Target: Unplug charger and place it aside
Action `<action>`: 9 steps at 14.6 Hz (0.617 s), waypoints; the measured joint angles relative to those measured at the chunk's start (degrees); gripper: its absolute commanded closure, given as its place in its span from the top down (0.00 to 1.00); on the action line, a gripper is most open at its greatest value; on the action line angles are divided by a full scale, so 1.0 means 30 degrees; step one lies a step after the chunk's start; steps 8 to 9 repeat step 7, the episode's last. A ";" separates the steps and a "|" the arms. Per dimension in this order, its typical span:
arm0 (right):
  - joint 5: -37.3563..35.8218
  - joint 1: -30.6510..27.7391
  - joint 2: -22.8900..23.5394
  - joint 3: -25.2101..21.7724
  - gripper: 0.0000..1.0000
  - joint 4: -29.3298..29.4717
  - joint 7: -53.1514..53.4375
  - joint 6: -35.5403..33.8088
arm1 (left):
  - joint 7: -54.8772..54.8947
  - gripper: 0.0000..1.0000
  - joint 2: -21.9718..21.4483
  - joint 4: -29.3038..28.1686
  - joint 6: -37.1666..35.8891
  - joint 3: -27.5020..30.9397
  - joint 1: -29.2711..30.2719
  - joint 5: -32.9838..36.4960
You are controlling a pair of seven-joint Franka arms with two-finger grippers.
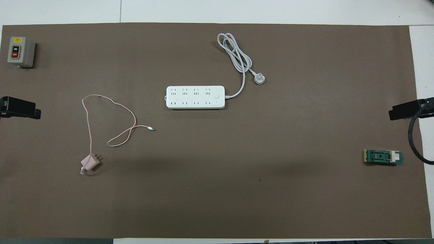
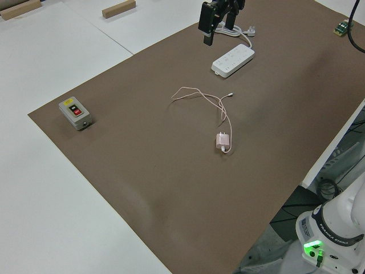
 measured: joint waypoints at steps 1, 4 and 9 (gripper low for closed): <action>0.0000 0.0000 0.0000 0.0000 1.00 0.0000 0.0000 0.0000 | 0.0233 1.00 -0.0003 0.0000 0.0000 0.0001 0.0000 0.0000; 0.0000 0.0000 0.0000 0.0000 1.00 0.0000 0.0000 0.0000 | 0.0383 1.00 -0.0004 0.0000 0.0000 0.0001 0.0000 0.0000; 0.0000 0.0000 0.0000 0.0000 1.00 0.0000 0.0000 0.0000 | 0.0387 1.00 -0.0007 0.0000 0.0000 0.0001 0.0000 0.0000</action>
